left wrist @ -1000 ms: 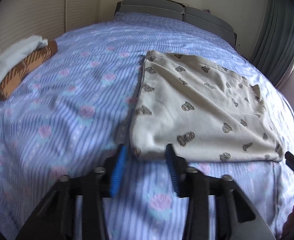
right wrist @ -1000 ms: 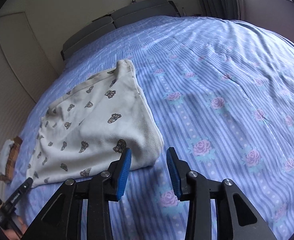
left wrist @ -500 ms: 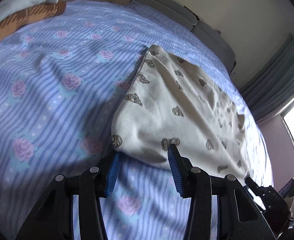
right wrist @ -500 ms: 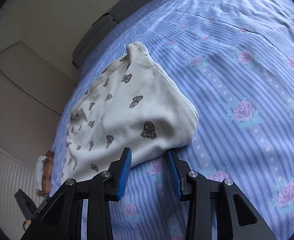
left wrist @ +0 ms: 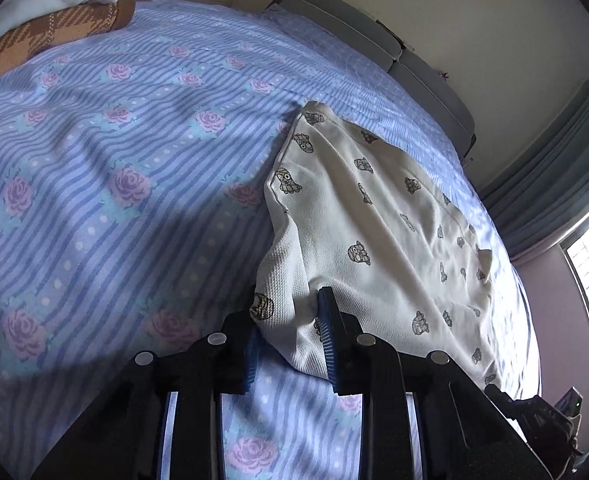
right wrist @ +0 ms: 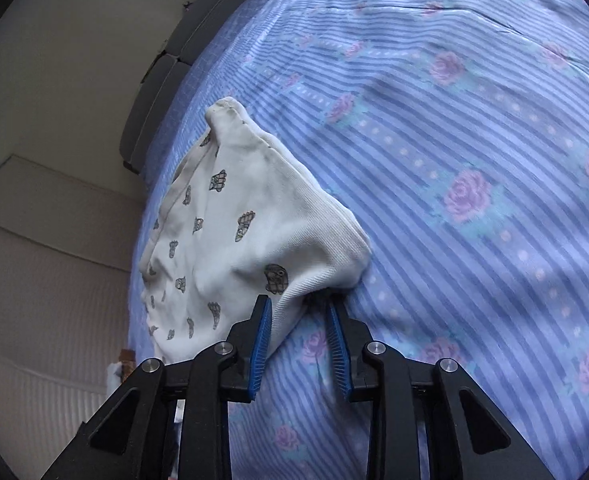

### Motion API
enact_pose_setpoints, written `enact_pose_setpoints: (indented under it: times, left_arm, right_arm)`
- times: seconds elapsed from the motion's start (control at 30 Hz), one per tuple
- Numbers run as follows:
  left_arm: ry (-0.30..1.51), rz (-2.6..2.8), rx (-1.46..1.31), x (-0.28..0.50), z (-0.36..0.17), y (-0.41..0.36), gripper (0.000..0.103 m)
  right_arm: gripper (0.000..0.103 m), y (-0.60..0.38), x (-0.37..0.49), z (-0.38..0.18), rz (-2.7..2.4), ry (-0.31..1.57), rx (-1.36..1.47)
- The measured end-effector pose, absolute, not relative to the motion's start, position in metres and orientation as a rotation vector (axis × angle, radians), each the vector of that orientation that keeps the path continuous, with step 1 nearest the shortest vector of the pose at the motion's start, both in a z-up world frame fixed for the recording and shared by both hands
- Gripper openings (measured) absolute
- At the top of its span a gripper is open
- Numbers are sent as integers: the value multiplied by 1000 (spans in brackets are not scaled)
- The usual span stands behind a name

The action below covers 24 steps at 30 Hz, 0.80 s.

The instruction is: Fold small clothes

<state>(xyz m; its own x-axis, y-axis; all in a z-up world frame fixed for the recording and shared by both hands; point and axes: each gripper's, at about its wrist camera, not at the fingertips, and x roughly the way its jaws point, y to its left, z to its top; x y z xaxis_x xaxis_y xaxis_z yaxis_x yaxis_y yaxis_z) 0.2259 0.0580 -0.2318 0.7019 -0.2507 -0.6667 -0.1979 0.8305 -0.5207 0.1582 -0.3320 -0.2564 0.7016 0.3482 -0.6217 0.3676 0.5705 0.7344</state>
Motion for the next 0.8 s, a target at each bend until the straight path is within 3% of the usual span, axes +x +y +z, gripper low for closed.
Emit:
enact_pose_setpoints:
  times: [0.33, 0.37, 0.4, 0.43, 0.53, 0.8]
  left_arm:
    - [789, -17, -609, 233, -233, 58, 26]
    - [787, -16, -608, 232, -233, 58, 20]
    - [789, -19, -606, 232, -233, 58, 14]
    - [789, -20, -598, 231, -232, 58, 13]
    - [771, -5, -570, 222, -225, 58, 10]
    - [747, 11, -566, 192, -204, 60, 9]
  right_arm:
    - [35, -338, 202, -257, -40, 747, 1019]
    - [33, -338, 203, -256, -39, 747, 1004]
    - [24, -338, 201, -255, -38, 749, 992]
    - [16, -339, 199, -256, -30, 749, 988]
    - [7, -341, 192, -254, -25, 744, 974]
    - [3, -341, 174, -231, -24, 717, 917]
